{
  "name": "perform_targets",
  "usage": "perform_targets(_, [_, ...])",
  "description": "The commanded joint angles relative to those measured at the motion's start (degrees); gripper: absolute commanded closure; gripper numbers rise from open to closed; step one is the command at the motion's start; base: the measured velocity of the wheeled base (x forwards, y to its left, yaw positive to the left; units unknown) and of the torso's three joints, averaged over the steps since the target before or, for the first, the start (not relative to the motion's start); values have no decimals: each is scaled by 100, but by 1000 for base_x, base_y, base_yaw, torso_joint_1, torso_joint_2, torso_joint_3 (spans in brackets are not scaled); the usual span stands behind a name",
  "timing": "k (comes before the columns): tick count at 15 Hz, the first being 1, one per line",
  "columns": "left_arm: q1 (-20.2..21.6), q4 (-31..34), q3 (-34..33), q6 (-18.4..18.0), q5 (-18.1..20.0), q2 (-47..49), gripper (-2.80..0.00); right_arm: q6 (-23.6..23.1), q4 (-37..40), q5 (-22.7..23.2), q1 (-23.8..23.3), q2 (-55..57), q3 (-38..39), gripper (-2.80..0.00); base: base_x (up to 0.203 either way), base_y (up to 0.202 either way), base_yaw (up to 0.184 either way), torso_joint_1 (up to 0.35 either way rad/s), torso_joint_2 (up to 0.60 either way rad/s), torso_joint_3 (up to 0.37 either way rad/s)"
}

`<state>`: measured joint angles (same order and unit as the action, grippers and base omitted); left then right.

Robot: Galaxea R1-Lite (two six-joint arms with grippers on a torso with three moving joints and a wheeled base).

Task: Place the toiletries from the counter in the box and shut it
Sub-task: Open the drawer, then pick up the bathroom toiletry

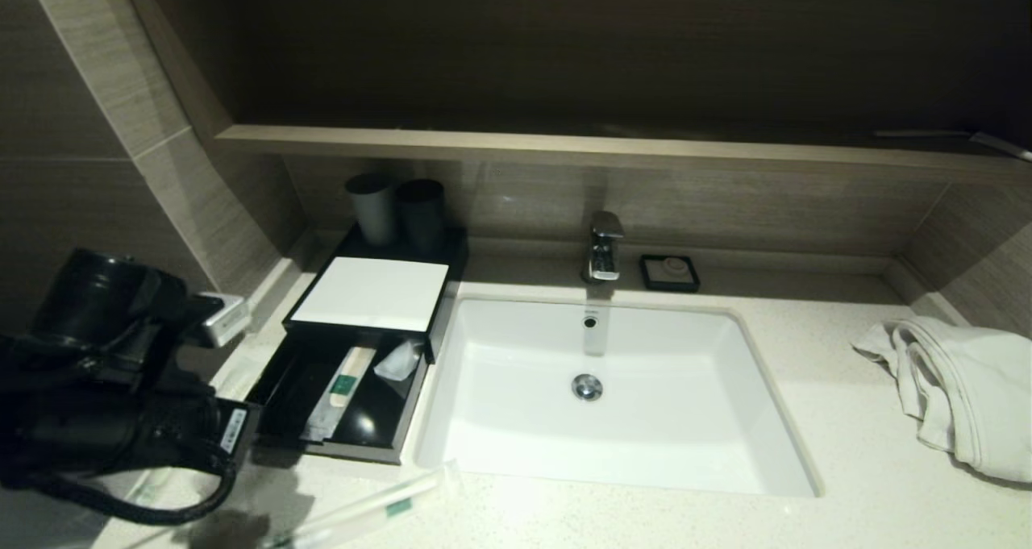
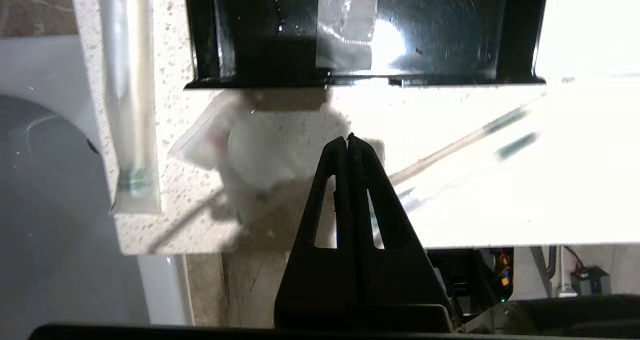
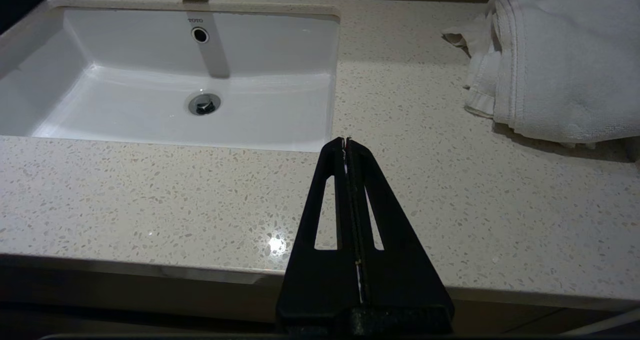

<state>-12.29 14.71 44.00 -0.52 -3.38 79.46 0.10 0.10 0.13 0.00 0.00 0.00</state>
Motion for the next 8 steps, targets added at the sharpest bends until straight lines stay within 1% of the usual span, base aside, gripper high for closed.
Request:
perform_targets(1, [-7, 240, -104, -181, 17, -677, 0, -1, -1, 4, 0, 0, 0, 0, 0, 0, 0, 0, 0, 0])
perform_targets(2, [-9, 396, -218, -374, 104, -937, 0, -1, -1, 4, 0, 0, 0, 0, 0, 0, 0, 0, 0, 0])
perform_targets(5, [-10, 528, -628, -668, 519, -1520, 0, -1, -1, 4, -1, 0, 0, 0, 0, 0, 0, 0, 0, 0])
perform_targets(7, [-10, 537, -918, -1034, 786, -1815, 0, -1, -1, 4, 0, 0, 0, 0, 0, 0, 0, 0, 0, 0])
perform_targets(8, [-10, 541, -1023, -1173, 849, -1867, 0, -1, -1, 4, 0, 0, 0, 0, 0, 0, 0, 0, 0, 0])
